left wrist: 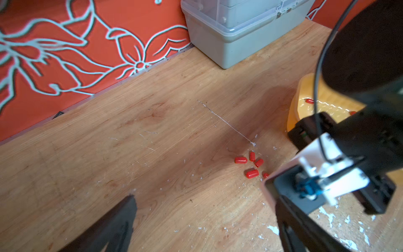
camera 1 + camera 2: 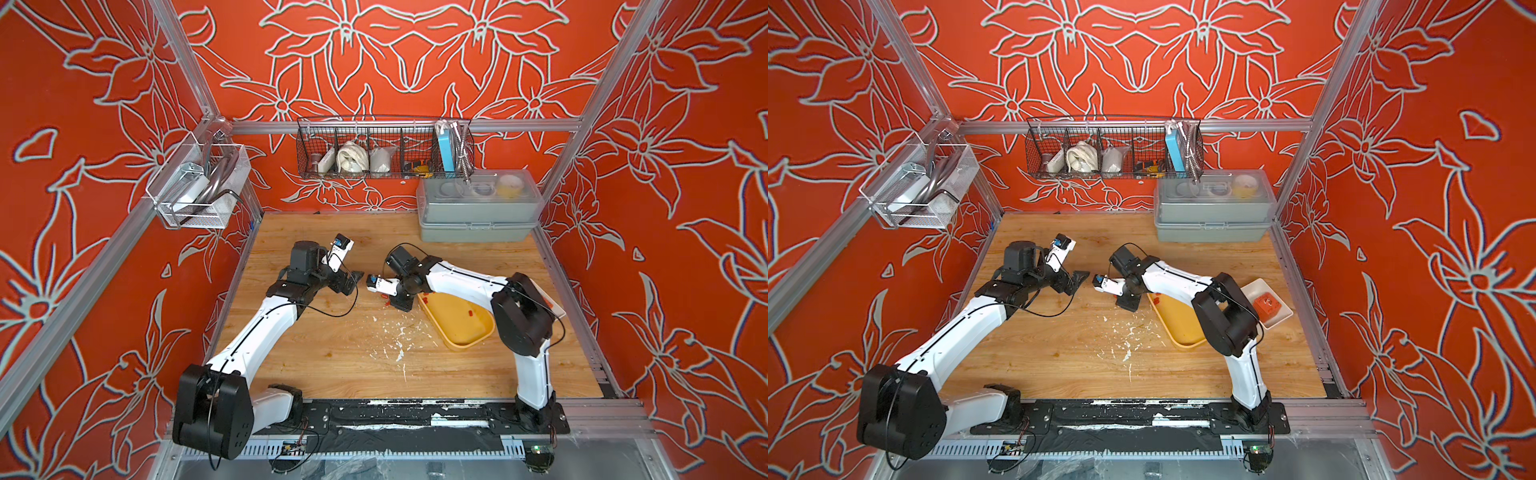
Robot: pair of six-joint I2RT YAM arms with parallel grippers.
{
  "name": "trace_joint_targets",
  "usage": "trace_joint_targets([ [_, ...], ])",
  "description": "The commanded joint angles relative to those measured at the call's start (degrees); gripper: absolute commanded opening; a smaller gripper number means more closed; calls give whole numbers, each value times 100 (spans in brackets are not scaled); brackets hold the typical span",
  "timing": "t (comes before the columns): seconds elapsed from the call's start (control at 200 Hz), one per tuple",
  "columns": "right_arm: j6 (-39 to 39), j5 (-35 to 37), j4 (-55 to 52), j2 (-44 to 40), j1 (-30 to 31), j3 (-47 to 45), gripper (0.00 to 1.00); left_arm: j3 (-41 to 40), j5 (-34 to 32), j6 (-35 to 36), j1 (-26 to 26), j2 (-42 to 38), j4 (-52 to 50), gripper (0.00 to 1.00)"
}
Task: Take the screw protection sleeves out of the storage box
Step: Place the screw protection sleeve at the center of the board.
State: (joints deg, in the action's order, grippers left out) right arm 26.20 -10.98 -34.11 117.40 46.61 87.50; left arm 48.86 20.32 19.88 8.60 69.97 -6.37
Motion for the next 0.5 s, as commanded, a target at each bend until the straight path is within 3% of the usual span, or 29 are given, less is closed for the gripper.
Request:
trace_joint_targets([
  [0.0, -316, 444, -47, 384, 32, 357, 0, 47, -47, 6, -25, -226, 105, 98],
  [0.165, -361, 523, -96, 658, 39, 627, 0, 33, 183, 72, -25, -305, 40, 98],
  [0.495, -79, 154, -374, 38, -38, 477, 26, 1, 1153, 207, -25, -353, -149, 98],
])
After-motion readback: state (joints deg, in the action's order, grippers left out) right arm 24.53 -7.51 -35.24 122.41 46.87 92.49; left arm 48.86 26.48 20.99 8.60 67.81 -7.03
